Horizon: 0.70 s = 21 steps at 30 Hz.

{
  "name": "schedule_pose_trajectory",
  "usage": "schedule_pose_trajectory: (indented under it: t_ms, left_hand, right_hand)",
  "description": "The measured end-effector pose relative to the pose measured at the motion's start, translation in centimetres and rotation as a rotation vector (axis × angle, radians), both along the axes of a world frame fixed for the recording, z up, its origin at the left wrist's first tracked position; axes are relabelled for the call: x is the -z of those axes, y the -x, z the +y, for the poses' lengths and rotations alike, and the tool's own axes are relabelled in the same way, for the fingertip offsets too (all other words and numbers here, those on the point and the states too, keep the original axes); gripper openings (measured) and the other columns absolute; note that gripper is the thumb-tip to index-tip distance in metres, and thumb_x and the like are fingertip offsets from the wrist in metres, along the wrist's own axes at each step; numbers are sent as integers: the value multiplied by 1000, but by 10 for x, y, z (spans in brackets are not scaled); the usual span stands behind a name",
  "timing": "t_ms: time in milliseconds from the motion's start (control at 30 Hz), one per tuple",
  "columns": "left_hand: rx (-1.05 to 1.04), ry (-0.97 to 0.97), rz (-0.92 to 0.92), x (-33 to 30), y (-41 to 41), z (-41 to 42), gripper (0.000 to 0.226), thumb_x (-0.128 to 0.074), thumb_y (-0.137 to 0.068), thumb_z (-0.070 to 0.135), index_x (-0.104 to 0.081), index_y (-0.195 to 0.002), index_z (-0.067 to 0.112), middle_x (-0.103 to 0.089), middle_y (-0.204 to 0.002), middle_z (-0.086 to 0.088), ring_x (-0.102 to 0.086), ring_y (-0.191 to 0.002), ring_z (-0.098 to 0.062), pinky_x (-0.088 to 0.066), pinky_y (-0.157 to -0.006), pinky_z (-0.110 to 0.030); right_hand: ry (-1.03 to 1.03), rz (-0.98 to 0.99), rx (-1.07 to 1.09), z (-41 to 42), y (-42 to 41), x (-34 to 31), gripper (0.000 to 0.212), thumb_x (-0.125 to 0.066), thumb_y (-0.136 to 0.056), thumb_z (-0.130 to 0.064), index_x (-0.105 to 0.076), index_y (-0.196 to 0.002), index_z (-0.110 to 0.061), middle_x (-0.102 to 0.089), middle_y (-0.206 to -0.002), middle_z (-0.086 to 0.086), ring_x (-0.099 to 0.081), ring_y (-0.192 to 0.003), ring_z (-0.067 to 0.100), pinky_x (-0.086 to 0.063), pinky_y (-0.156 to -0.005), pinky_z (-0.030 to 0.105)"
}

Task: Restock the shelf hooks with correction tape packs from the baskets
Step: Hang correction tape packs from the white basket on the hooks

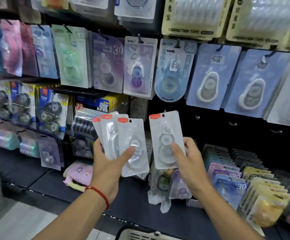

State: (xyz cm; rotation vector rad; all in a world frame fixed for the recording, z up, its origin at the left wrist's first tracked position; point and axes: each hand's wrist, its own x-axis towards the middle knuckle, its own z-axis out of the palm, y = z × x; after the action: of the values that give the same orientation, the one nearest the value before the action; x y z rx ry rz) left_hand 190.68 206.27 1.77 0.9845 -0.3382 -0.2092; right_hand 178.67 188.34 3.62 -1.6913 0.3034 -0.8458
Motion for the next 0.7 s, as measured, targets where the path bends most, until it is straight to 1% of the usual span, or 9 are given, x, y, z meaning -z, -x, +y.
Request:
schedule_pose_trajectory:
  t_ms: [67,133,233,300,433,500,567,667,700]
  left_hand:
    - [-83,-43,-58,-1,-1,5,84,-97,-65,20,-51,-133,41,-74,-123,10,-73,-113,-16,-60,-94,-44]
    - [-129,-73,-102,-2,-1,9,80,-95,-66,22,-52,-129,47,-73,-121,14,-73,-110,-11,-60,-92,-40]
    - [-162,-108,-148,-2,-1,12,78,-95,-70,18,-53,-125,53,-72,-119,17,-73,-109,-10,-59,-90,-38]
    - [-189,-124,-173,-4,0,14,78,-96,-71,18,-52,-126,53,-72,-119,18,-73,-108,-8,-59,-90,-37]
    - [-221,-134,-197,-7,4,15,83,-96,-71,17,-50,-134,46,-71,-122,17,-72,-110,-8,-58,-92,-38]
    - [-218,-134,-205,-8,5,15,84,-96,-72,16,-49,-136,45,-70,-123,17,-72,-110,-7,-58,-92,-37]
    - [-208,-144,-219,-7,6,14,84,-95,-72,14,-49,-135,46,-70,-123,19,-72,-110,-6,-60,-89,-33]
    - [-177,-157,-221,-5,9,9,83,-94,-73,12,-49,-134,47,-70,-119,22,-72,-107,-3,-60,-78,-17]
    - [-160,-151,-209,-4,10,8,84,-94,-72,12,-49,-134,46,-71,-119,21,-72,-107,-4,-60,-78,-18]
  right_hand:
    - [-2,-16,26,-3,-4,-3,14,-63,-104,-39,-59,-109,-27,-75,-99,-10,-75,-81,12,-57,-52,26]
    - [-39,-8,36,-4,-7,-5,15,-62,-104,-40,-59,-111,-27,-75,-102,-5,-76,-80,20,-58,-50,34]
    - [-58,10,57,-3,-13,-5,16,-62,-104,-41,-61,-113,-28,-75,-102,-8,-77,-81,18,-57,-49,32]
    - [-66,9,92,-1,-17,-6,16,-63,-103,-41,-62,-112,-28,-76,-100,-9,-76,-78,15,-56,-49,31]
    - [-27,6,153,1,-25,-7,23,-64,-100,-49,-64,-110,-28,-76,-94,-12,-75,-61,19,-57,-48,33]
    - [-43,34,175,-4,-28,-5,31,-65,-98,-54,-63,-115,-27,-76,-99,-11,-78,-70,19,-58,-55,29]
    - [-125,80,127,-9,-34,4,40,-65,-98,-53,-61,-124,-23,-75,-109,-11,-80,-83,16,-60,-66,24]
    - [-214,255,91,-17,-38,20,48,-61,-104,-42,-48,-142,-15,-66,-110,-7,-74,-93,10,-61,-89,32]
    - [-228,330,89,-18,-37,23,52,-58,-105,-39,-42,-149,-16,-60,-112,-6,-70,-95,9,-58,-97,36]
